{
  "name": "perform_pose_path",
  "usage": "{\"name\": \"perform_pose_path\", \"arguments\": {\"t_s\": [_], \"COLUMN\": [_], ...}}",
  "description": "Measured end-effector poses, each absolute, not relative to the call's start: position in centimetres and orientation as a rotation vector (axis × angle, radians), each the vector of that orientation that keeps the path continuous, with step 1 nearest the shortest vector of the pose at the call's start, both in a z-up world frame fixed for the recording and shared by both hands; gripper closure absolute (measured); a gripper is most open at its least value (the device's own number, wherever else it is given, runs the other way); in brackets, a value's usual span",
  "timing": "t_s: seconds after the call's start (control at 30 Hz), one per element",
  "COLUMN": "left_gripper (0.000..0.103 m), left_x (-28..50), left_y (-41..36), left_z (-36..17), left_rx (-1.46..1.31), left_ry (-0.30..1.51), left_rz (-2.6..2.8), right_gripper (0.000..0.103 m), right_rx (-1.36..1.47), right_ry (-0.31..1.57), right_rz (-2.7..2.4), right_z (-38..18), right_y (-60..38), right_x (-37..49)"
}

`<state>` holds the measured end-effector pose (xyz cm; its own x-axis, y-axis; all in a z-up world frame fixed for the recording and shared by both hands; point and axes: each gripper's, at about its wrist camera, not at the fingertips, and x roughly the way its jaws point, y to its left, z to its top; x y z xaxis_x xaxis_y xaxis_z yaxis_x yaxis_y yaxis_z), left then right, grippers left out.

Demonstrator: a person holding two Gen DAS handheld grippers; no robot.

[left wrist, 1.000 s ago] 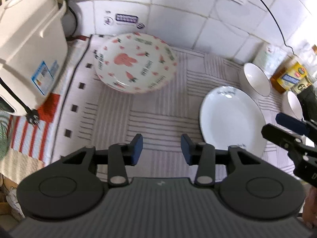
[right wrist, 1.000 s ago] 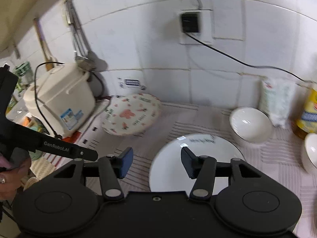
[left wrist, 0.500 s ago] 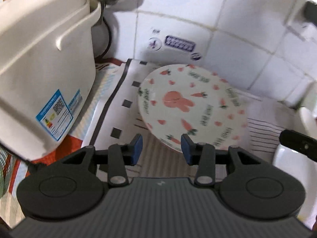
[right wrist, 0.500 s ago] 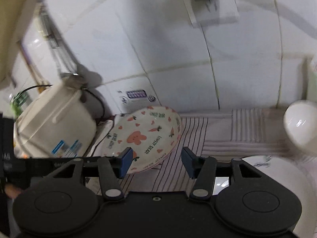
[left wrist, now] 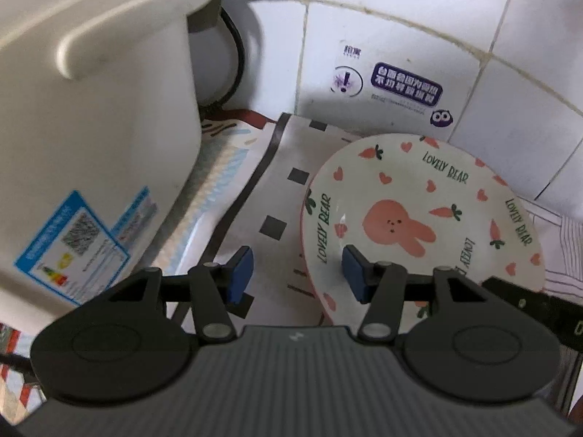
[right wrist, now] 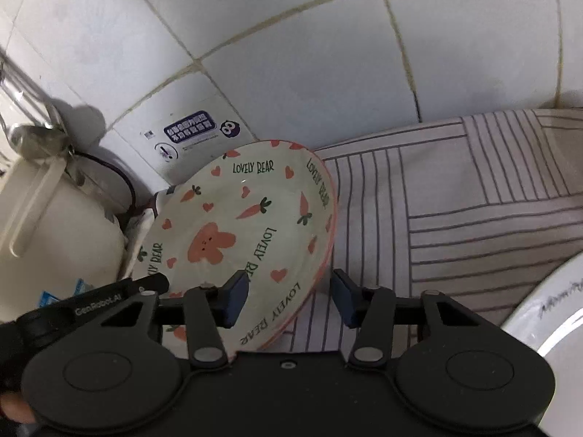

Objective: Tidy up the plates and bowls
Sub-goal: 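Reach to the pink bunny plate by the rice cooker and grasp its rim, then carry the pink bunny plate and lower it onto the white plate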

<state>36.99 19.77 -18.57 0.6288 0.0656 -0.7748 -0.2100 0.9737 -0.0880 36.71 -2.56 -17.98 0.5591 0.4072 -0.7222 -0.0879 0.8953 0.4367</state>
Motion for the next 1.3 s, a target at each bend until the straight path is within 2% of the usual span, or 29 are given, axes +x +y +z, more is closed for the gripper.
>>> {"name": "perform_pose_path", "arguments": {"t_s": [0.13,0.23,0.3,0.4,0.7,0.87,0.9,1.3], "left_gripper": [0.048,0.050,0.067,0.080,0.080,0.081,0.082,0.085], "left_x": [37.0,37.3,37.3,37.6,37.8,38.5,38.4,33.3], "left_y": [19.8,19.6,19.6,19.6,19.5,19.9,19.9,18.8], "left_z": [-18.8,-18.9,-18.6,-18.3,-18.2,-17.9,-17.7,-14.2], "left_rx": [-0.180,-0.172,-0.208,-0.282,-0.313,-0.306,-0.300,-0.233], "left_ry": [0.866,0.861,0.870,0.892,0.912,0.946,0.946,0.924], "left_rz": [0.155,0.149,0.156,0.162,0.185,0.163,0.155,0.159], "right_gripper": [0.059,0.070,0.073,0.073,0.074,0.076,0.079,0.079], "right_rx": [0.387,0.408,0.411,0.392,0.392,0.453,0.450,0.481], "right_ry": [0.931,0.936,0.942,0.963,0.978,1.075,1.075,1.034], "right_rz": [0.301,0.282,0.294,0.312,0.331,0.391,0.405,0.499], "right_z": [-18.1,-18.1,-18.2,-18.1,-18.3,-18.0,-17.9,-15.2], "right_y": [-2.5,-3.0,-3.3,-3.4,-3.3,-4.3,-4.4,-5.8], "right_x": [37.2,37.3,37.4,37.7,38.0,38.5,38.2,34.1]}}
